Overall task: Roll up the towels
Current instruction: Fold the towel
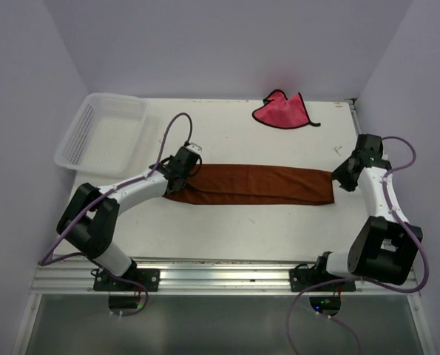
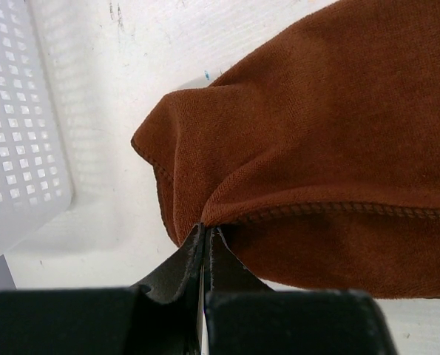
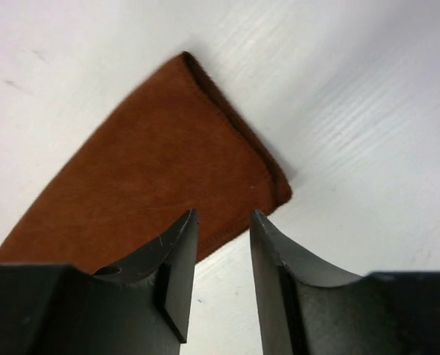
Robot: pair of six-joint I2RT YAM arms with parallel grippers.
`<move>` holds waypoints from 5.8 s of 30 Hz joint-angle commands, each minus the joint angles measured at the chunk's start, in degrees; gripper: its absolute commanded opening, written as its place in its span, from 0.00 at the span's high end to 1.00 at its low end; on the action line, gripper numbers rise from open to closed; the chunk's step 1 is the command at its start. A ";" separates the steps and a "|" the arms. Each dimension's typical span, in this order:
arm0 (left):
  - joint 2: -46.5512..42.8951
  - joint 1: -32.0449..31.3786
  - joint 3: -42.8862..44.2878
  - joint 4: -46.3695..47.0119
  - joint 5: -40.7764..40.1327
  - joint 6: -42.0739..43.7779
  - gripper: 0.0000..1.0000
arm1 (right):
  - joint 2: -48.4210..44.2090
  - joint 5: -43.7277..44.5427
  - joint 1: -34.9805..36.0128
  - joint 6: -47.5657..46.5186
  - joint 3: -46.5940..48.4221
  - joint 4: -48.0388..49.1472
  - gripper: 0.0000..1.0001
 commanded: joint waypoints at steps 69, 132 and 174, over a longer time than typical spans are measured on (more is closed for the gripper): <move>-13.11 -3.29 2.00 -6.74 -5.82 -3.33 0.38 | 18.63 -4.46 6.67 -0.14 4.38 6.77 0.70; -4.77 27.83 -2.38 18.23 28.48 -16.61 1.00 | 23.19 -2.26 40.07 -7.35 0.95 14.33 0.97; -43.71 14.65 -21.35 8.37 10.11 -39.19 1.00 | 22.31 -2.08 40.16 -7.44 1.74 12.92 0.98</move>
